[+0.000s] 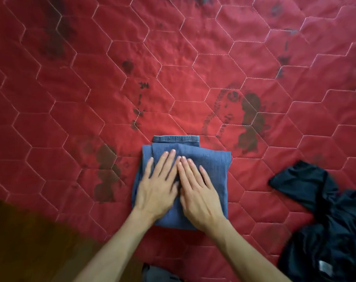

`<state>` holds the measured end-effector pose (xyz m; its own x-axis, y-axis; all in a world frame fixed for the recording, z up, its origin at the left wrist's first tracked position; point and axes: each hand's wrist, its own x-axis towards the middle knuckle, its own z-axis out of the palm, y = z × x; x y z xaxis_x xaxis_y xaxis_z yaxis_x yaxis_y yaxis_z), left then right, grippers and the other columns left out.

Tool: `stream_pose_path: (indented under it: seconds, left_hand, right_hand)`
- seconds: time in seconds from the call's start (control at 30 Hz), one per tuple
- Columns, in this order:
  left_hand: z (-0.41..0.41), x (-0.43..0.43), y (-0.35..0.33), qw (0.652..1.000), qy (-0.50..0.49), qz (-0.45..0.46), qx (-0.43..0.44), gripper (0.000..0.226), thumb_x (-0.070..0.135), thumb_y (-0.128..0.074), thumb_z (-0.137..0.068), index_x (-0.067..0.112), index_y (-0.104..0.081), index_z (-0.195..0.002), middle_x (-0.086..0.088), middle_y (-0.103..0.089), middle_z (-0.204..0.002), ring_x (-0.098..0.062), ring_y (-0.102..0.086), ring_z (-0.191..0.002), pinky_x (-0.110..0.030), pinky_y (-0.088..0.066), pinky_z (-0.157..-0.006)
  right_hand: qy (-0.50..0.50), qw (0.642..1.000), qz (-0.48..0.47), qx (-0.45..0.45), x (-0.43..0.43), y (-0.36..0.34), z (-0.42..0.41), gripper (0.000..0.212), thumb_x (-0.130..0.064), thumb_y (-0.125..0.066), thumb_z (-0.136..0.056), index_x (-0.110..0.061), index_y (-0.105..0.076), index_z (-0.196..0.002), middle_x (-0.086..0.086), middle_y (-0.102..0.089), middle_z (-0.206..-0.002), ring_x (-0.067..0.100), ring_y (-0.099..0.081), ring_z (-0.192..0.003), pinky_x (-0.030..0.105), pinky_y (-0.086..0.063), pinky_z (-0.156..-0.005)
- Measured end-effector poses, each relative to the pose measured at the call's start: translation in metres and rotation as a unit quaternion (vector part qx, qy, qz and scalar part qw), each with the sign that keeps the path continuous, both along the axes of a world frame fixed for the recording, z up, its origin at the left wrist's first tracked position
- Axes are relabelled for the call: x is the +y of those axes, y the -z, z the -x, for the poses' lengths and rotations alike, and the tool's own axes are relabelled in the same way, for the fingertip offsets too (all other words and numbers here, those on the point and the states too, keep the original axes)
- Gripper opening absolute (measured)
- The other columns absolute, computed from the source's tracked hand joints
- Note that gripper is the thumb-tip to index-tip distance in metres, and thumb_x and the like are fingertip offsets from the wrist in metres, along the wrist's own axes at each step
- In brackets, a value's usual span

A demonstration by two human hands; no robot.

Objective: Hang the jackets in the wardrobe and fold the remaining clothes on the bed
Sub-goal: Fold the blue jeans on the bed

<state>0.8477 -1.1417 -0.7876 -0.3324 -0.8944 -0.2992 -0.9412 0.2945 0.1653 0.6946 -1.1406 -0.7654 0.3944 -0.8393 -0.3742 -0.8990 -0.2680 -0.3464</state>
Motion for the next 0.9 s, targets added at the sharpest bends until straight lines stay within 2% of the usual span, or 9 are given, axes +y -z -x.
stream_pose_path:
  seconds: [0.13, 0.23, 0.37, 0.47, 0.57, 0.67, 0.73, 0.83, 0.9]
  left_hand:
    - [-0.016, -0.01, 0.009, 0.973, -0.223, -0.053, -0.031, 0.077, 0.062, -0.036, -0.089, 0.038, -0.01, -0.158, -0.013, -0.006, -0.166, -0.034, -0.009, -0.153, -0.061, -0.016, -0.115]
    - [-0.013, -0.001, 0.007, 0.964, -0.253, -0.067, -0.037, 0.07, 0.062, -0.023, -0.097, 0.035, -0.004, -0.159, -0.014, -0.005, -0.166, -0.033, -0.008, -0.153, -0.061, -0.019, -0.115]
    - [-0.018, 0.019, -0.01, 0.929, -0.356, -0.102, -0.022, 0.068, 0.054, -0.023, -0.103, 0.01, -0.029, -0.155, -0.018, -0.016, -0.164, -0.036, -0.022, -0.148, -0.059, -0.033, -0.111]
    - [-0.007, 0.037, -0.039, 0.879, -0.455, -0.097, 0.106, 0.058, 0.049, -0.043, -0.099, 0.007, -0.047, -0.138, -0.015, -0.041, -0.147, -0.036, -0.044, -0.13, -0.052, -0.044, -0.102]
    - [-0.01, 0.04, -0.059, 0.795, -0.544, -0.209, 0.169, 0.071, 0.071, -0.066, -0.076, 0.023, -0.051, -0.126, 0.0, -0.061, -0.123, -0.025, -0.059, -0.109, -0.043, -0.049, -0.096]
    - [-0.027, 0.037, -0.077, 0.693, -0.563, -0.367, 0.262, 0.091, 0.072, -0.087, -0.038, 0.021, -0.066, -0.11, 0.002, -0.075, -0.106, -0.016, -0.071, -0.094, -0.038, -0.056, -0.089]
    - [-0.034, 0.035, -0.105, 0.639, -0.559, -0.426, 0.312, 0.073, 0.048, -0.093, -0.045, 0.015, -0.071, -0.107, -0.007, -0.078, -0.099, -0.023, -0.075, -0.087, -0.037, -0.059, -0.08]
    - [-0.037, 0.041, -0.158, 0.589, -0.59, -0.422, 0.355, 0.05, 0.021, -0.088, -0.063, 0.009, -0.071, -0.108, -0.015, -0.077, -0.094, -0.033, -0.075, -0.086, -0.045, -0.06, -0.078]
    - [-0.034, 0.044, -0.196, 0.557, -0.619, -0.405, 0.379, 0.041, 0.011, -0.083, -0.072, 0.003, -0.07, -0.11, -0.02, -0.076, -0.095, -0.038, -0.074, -0.089, -0.049, -0.06, -0.079]
  right_hand:
    - [0.079, 0.997, 0.011, 0.015, -0.003, 0.01, 0.024, 0.074, -0.036, -0.047, -0.091, -0.011, -0.024, -0.156, 0.005, -0.015, -0.165, 0.016, -0.009, -0.153, 0.039, -0.013, -0.124]
    - [0.177, 0.983, 0.016, 0.049, 0.007, 0.008, 0.023, 0.074, -0.047, -0.041, -0.095, -0.014, -0.018, -0.158, 0.004, -0.01, -0.166, 0.017, -0.007, -0.153, 0.043, -0.011, -0.124]
    - [0.398, 0.912, -0.1, 0.025, 0.037, -0.008, 0.041, 0.089, -0.066, -0.031, -0.091, -0.009, -0.012, -0.157, 0.012, -0.007, -0.165, 0.023, -0.012, -0.152, 0.046, -0.021, -0.121]
    - [0.407, 0.894, -0.165, -0.091, 0.062, -0.029, 0.044, 0.092, -0.06, -0.056, -0.087, -0.013, -0.019, -0.156, 0.008, -0.04, -0.148, 0.023, -0.039, -0.136, 0.04, -0.034, -0.113]
    - [0.586, 0.758, -0.261, -0.118, 0.052, -0.04, 0.045, 0.091, -0.048, -0.081, -0.073, -0.011, -0.04, -0.145, 0.006, -0.059, -0.131, 0.025, -0.057, -0.119, 0.036, -0.044, -0.101]
    - [0.645, 0.644, -0.385, -0.146, 0.034, -0.064, 0.055, 0.056, -0.042, -0.084, -0.068, -0.006, -0.068, -0.107, 0.004, -0.073, -0.095, 0.02, -0.069, -0.085, 0.03, -0.051, -0.072]
    - [0.614, 0.649, -0.418, -0.162, 0.027, -0.093, 0.061, 0.041, -0.039, -0.083, -0.073, -0.006, -0.071, -0.094, 0.005, -0.074, -0.084, 0.02, -0.07, -0.073, 0.027, -0.05, -0.061]
    - [0.553, 0.696, -0.417, -0.189, 0.026, -0.14, 0.063, 0.047, -0.045, -0.078, -0.078, -0.005, -0.07, -0.101, 0.009, -0.075, -0.099, 0.019, -0.07, -0.081, 0.027, -0.052, -0.066]
    - [0.455, 0.831, -0.287, -0.14, 0.031, -0.175, 0.063, 0.065, -0.054, -0.073, -0.08, -0.006, -0.059, -0.123, 0.01, -0.064, -0.127, 0.021, -0.062, -0.107, 0.033, -0.048, -0.088]
